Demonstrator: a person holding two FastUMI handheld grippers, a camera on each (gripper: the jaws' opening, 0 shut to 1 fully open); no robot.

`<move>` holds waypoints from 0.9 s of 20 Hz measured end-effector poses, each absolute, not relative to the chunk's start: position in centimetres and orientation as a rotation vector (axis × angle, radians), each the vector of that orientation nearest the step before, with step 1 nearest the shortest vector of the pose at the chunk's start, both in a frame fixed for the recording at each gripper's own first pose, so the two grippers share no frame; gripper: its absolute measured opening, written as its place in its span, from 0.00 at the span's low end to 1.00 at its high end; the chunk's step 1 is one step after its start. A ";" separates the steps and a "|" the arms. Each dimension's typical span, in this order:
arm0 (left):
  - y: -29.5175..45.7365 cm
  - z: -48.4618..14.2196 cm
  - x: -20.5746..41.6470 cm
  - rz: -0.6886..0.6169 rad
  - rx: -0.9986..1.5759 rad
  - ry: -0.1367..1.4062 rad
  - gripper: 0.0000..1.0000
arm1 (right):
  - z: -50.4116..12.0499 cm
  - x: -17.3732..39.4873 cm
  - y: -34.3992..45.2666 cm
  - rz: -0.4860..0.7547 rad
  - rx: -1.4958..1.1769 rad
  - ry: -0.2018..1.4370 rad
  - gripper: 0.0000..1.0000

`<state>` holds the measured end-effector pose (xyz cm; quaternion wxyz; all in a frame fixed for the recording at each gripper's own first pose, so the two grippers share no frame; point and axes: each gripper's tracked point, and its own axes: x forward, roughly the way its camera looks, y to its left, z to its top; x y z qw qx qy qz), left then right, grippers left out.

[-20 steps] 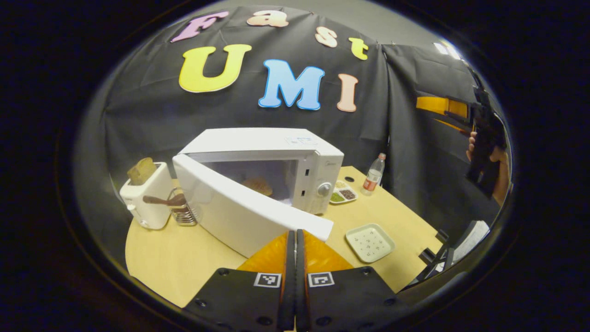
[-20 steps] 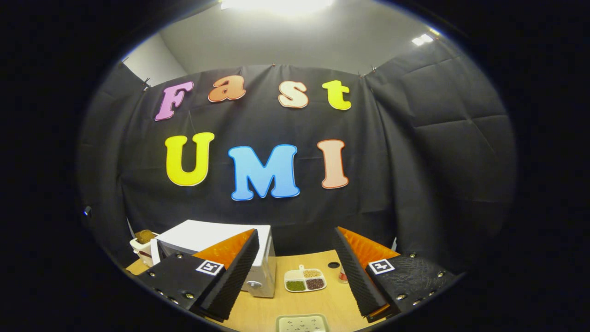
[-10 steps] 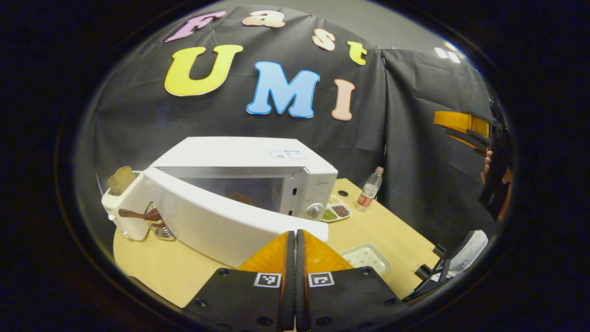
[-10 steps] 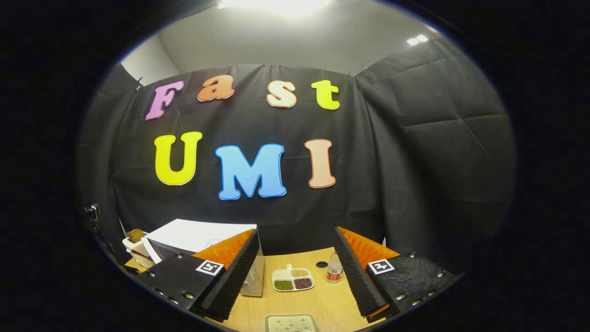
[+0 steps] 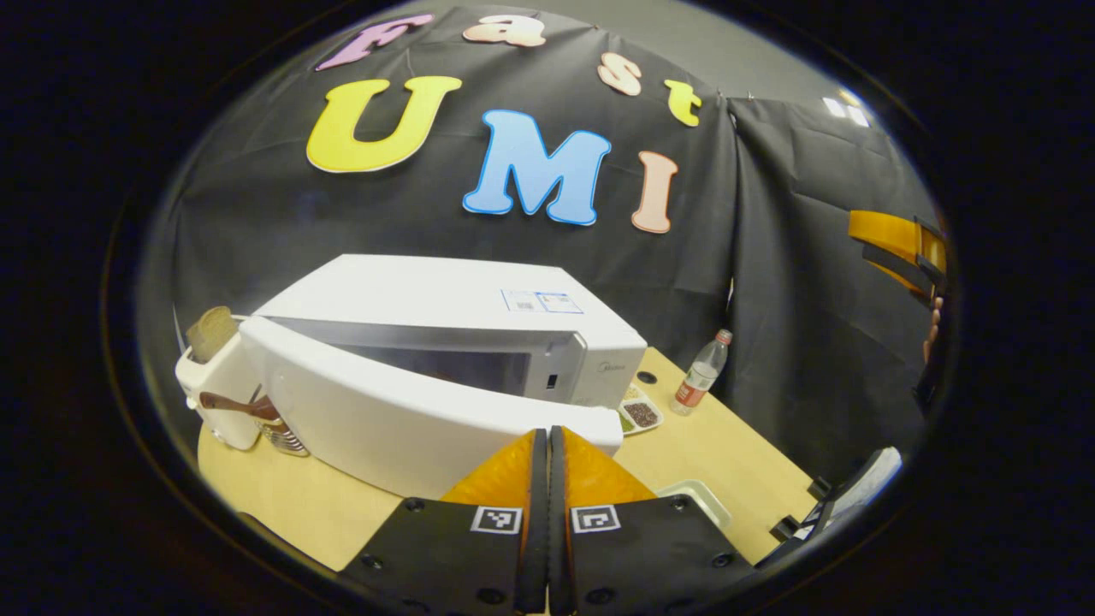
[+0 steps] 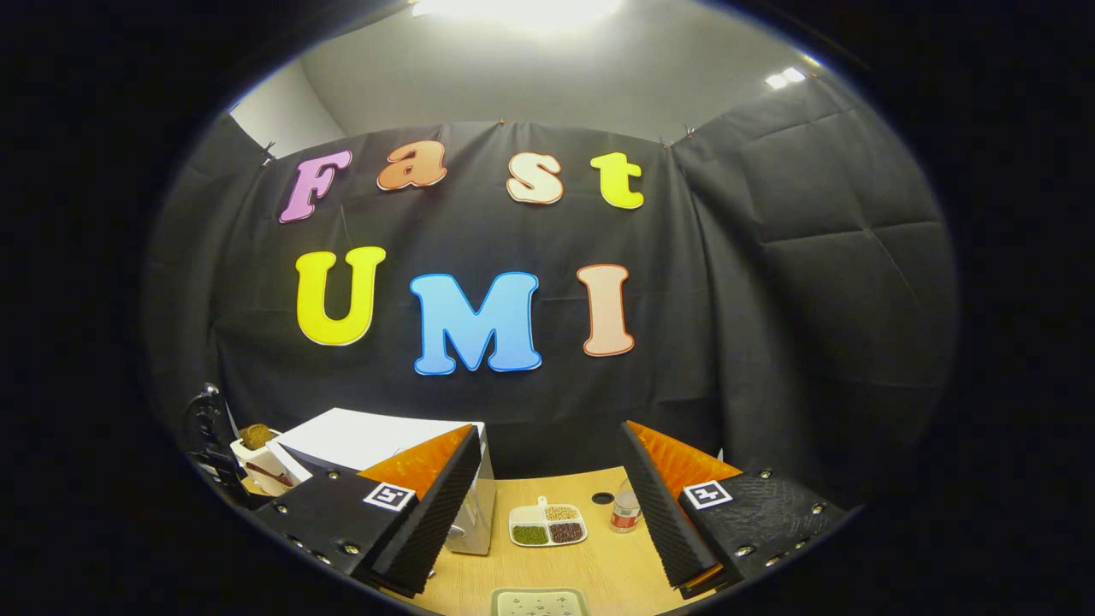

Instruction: Open the microwave oven with the left hand, put the food in, and close the microwave oven.

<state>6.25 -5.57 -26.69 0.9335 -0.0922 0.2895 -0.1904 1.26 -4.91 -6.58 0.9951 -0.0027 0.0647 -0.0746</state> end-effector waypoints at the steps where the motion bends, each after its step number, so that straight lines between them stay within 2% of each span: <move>1: -5.8 -26.7 6.6 -0.391 -0.186 0.589 0.07 | -6.8 1.4 -4.8 -0.144 -0.003 0.133 0.98; 18: -8.7 -27.8 12.1 -0.391 -0.162 0.598 0.07 | -8.3 3.2 -3.7 -0.079 0.048 0.174 0.98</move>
